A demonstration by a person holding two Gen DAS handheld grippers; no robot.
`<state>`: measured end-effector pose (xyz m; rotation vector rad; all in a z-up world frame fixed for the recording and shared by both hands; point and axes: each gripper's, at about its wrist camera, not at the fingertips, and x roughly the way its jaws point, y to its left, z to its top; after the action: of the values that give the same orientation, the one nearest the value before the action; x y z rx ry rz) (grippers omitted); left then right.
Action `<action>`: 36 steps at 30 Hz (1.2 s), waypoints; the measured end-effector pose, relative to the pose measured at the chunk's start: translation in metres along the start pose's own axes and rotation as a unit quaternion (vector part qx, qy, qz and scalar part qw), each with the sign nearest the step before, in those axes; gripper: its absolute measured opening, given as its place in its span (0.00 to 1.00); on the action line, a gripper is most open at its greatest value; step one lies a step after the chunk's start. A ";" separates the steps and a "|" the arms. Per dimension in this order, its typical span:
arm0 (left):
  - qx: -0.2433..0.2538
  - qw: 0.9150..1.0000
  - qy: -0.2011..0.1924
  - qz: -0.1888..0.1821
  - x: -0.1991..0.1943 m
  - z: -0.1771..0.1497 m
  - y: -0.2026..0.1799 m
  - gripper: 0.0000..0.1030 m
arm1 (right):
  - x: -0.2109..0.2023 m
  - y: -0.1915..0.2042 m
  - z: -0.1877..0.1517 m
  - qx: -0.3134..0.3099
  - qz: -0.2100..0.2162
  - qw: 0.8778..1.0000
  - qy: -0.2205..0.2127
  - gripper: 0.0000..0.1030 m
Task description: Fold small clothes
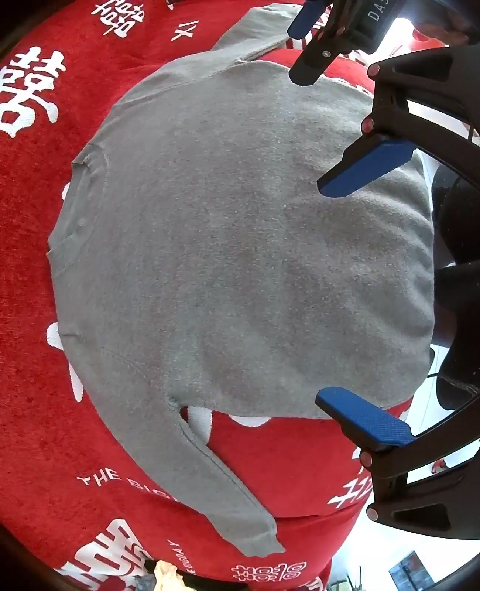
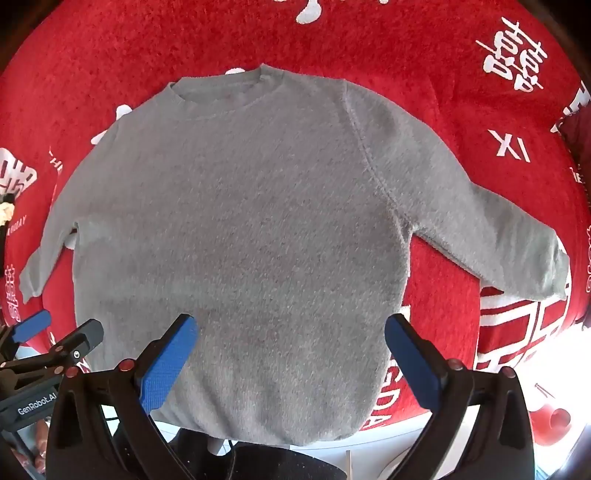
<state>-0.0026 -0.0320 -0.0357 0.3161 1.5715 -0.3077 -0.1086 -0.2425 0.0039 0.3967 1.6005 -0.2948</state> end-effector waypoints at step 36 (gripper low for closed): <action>-0.003 1.000 -0.004 0.002 -0.001 -0.002 0.008 1.00 | 0.003 0.011 -0.003 -0.006 -0.022 1.000 0.003 0.99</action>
<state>-0.0014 -0.0235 -0.0347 0.3134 1.5636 -0.2999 -0.1070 -0.2311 0.0022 0.3525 1.6182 -0.3176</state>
